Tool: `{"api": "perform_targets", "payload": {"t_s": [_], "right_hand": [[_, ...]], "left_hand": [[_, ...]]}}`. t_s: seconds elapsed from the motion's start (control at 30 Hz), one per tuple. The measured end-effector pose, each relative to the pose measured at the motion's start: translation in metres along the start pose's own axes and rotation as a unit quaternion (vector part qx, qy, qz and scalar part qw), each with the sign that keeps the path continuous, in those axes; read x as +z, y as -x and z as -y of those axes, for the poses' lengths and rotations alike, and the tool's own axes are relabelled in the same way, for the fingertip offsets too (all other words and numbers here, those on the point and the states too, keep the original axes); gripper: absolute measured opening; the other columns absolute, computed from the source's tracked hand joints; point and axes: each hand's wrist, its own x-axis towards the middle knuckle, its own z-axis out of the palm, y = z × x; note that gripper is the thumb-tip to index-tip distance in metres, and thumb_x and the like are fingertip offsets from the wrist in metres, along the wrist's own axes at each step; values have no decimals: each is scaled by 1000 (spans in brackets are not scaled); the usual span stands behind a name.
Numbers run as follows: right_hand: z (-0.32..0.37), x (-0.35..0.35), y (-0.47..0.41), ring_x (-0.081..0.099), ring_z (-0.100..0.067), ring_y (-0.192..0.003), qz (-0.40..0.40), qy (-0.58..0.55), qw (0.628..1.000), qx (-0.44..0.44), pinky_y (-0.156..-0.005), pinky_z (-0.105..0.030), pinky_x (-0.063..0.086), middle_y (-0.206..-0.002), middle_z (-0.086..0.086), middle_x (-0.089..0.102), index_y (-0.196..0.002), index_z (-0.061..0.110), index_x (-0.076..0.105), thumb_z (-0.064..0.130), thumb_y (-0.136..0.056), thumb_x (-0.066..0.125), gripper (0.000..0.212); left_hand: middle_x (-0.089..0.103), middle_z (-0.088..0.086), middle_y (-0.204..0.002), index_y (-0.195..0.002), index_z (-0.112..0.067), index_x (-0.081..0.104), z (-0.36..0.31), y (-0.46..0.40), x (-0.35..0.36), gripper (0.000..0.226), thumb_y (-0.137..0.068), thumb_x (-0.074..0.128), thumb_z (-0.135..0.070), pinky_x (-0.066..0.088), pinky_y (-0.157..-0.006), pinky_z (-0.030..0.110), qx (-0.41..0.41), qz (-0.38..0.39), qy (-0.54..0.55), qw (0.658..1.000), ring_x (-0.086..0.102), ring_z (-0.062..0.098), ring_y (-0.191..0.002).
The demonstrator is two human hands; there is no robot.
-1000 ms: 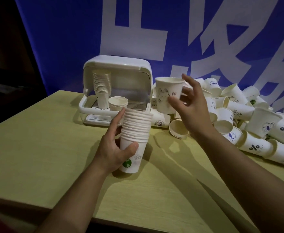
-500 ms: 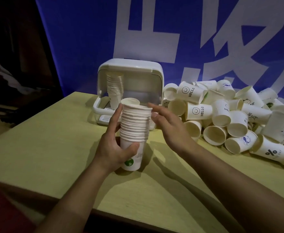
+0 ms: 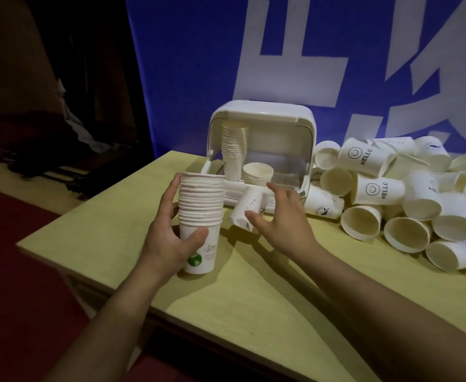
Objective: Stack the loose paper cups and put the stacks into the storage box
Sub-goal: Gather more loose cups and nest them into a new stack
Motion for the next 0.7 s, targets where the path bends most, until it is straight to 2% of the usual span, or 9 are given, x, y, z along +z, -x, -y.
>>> {"api": "perform_targets", "payload": {"t_s": [0.07,0.13,0.23,0.33,0.43,0.5,0.6,0.7], "right_hand": [[6,8,-7,35,-26,-140,-8,6,1000,-11,-106,-48,40,-156,-1,34,-151,36,26,60,-86,64,79],[10,17,-14,47,-26,-130,10,-2,1000,-17,-102,-47,46,-146,-1,47,-145,35,36,57,-86,65,69],[17,23,-20,61,-24,-108,29,-44,998,-21,-86,-47,58,-127,-1,61,-124,32,45,50,-87,68,47],[16,13,-19,64,-22,-97,21,-135,990,-19,-77,-44,60,-119,-1,63,-112,28,44,38,-88,70,37],[10,-13,-14,60,-12,-97,-62,-235,969,-42,-82,-40,57,-112,10,54,-124,34,37,28,-85,74,55],[5,-38,-12,58,-9,-102,-114,-272,954,-61,-86,-37,56,-116,13,50,-135,45,35,26,-85,72,65],[-2,-73,-7,55,-11,-111,-153,-287,943,-67,-92,-39,56,-129,9,46,-129,52,46,27,-87,68,54],[-10,-93,6,58,-10,-105,-141,-298,941,-73,-83,-31,58,-131,6,48,-123,48,48,25,-89,68,46]], "left_hand": [[53,-5,-139,-142,-73,18,2,-2,-2,105,-71,81,-28,57,-93,56,-6,-8,0,1000,60,20,-122],[53,-5,-139,-142,-74,18,3,-2,-2,104,-76,81,-24,57,-92,56,-7,-9,-2,1000,60,21,-122],[54,-6,-139,-143,-73,18,1,-1,-2,103,-65,78,-42,58,-91,55,-11,-8,3,1000,61,22,-122],[53,-4,-140,-143,-72,18,1,-1,-2,103,-63,77,-45,56,-93,57,-10,0,8,1000,59,24,-125],[54,-3,-142,-144,-71,20,1,-2,1,103,-63,78,-44,54,-96,58,-1,25,17,1000,58,25,-126],[55,-4,-141,-143,-71,20,-2,-4,9,103,-64,78,-44,54,-98,57,6,59,17,998,61,23,-124],[55,-12,-140,-144,-70,19,-12,-8,31,102,-65,78,-43,53,-101,50,26,128,2,991,59,12,-125],[56,-18,-136,-143,-72,19,-27,-11,63,102,-65,77,-41,55,-99,42,42,194,-3,980,60,3,-120]]}}
